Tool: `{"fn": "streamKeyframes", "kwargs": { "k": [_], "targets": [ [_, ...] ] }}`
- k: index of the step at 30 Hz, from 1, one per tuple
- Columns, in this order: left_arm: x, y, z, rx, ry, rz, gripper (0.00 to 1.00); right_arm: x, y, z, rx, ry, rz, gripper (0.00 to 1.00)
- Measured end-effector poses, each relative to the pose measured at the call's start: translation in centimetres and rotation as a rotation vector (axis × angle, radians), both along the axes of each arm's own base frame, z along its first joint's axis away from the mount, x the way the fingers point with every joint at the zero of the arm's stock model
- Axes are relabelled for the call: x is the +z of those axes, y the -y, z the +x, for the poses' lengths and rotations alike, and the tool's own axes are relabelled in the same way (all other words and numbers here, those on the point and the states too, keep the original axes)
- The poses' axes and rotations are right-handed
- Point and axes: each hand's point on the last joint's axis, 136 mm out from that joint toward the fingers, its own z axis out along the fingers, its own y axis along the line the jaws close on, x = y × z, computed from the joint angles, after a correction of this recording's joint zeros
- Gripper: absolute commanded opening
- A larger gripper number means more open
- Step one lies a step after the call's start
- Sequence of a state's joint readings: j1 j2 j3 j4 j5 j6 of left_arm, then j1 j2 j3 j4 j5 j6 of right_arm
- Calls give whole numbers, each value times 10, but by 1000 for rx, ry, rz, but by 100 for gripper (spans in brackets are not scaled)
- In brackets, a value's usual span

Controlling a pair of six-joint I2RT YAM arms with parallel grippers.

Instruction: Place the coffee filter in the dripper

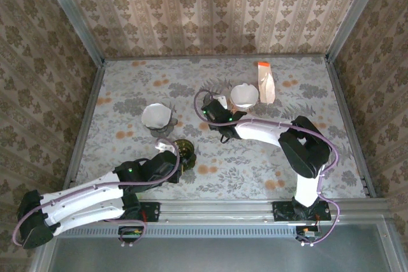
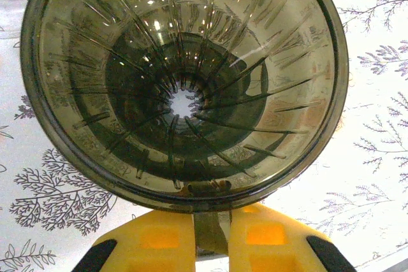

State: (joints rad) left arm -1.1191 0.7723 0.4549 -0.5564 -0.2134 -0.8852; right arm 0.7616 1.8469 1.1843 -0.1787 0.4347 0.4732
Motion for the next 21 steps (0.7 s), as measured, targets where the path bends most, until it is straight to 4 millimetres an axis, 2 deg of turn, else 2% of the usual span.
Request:
{"fn": "streamKeyframes", "kwargs": {
  "k": [8, 13, 16, 21],
  "targets": [
    [0, 2, 1, -2, 0, 3, 11, -2, -4, 4, 38, 6, -30, 18],
    [1, 2, 1, -3, 2, 1, 11, -3, -5, 1, 55, 8, -34, 15],
    [1, 2, 1, -2, 2, 1, 11, 0, -4, -10, 78, 7, -41, 14],
    [1, 3, 1, -3, 2, -1, 9, 15, -5, -52, 147, 13, -37, 13]
  ]
}}
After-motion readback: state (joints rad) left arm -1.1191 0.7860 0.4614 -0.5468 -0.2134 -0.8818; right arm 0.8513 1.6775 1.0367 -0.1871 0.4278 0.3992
